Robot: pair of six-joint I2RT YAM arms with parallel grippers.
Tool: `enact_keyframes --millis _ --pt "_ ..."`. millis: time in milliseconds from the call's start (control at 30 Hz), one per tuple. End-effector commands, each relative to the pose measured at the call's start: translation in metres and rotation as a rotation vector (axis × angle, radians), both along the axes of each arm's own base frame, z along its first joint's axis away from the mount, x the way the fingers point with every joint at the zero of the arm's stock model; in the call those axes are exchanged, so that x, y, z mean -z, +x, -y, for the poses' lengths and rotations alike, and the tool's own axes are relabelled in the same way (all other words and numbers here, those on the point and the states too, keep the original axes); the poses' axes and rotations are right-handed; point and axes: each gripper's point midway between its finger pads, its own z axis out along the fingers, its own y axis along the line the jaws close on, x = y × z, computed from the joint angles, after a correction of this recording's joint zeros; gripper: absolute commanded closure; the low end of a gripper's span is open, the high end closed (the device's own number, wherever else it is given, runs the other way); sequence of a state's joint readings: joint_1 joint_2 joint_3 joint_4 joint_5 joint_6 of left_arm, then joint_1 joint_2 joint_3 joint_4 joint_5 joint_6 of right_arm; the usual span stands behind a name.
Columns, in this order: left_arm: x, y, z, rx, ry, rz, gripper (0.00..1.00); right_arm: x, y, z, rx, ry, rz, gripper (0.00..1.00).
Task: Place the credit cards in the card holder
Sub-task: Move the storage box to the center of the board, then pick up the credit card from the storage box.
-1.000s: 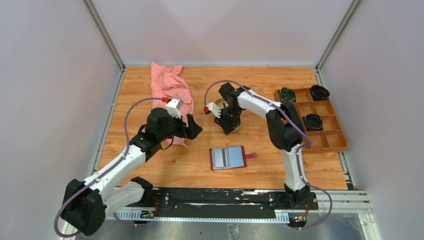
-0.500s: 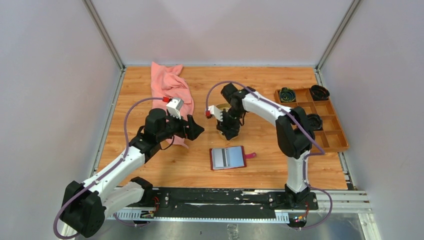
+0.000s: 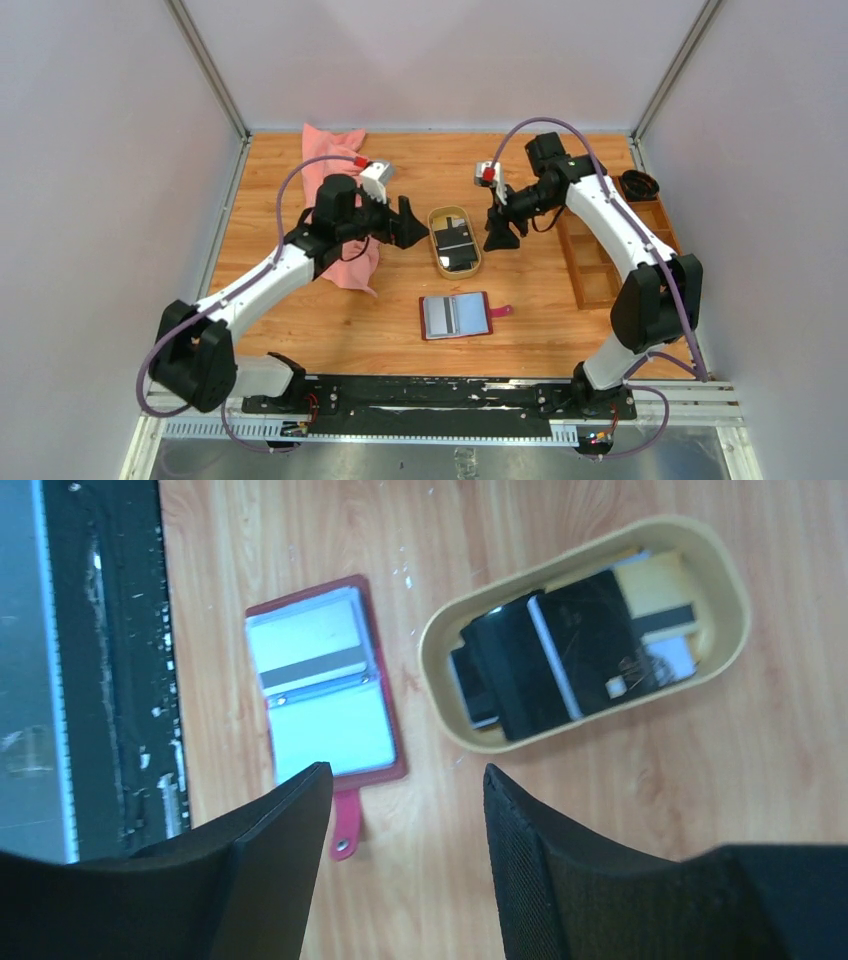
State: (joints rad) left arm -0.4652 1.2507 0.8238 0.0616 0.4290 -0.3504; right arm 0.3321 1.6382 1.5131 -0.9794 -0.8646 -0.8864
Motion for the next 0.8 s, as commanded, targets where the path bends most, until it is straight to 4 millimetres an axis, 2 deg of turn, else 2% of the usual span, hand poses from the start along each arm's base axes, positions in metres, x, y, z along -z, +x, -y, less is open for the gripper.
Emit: enact_keyframes --millis 0,100,133,300,533,767 --pt "0.006 0.009 0.022 0.088 0.206 0.030 0.08 0.004 -0.019 0.020 0.051 0.114 -0.128 0.39" --pt "0.017 0.023 0.035 0.167 0.424 0.073 0.11 -0.002 -0.012 0.034 0.112 0.190 -0.143 0.39" --pt "0.031 0.024 0.040 0.228 0.488 0.063 0.15 -0.003 -0.009 0.038 0.128 0.208 -0.147 0.39" --pt "0.064 0.031 0.061 0.455 0.716 0.090 0.18 0.003 -0.001 0.049 0.173 0.227 -0.182 0.40" --pt "0.086 0.051 0.094 0.562 0.852 0.153 0.17 0.015 0.005 0.056 0.204 0.217 -0.221 0.40" --pt "0.113 0.067 0.102 0.596 0.921 0.134 0.25 0.020 0.007 0.058 0.214 0.217 -0.242 0.41"
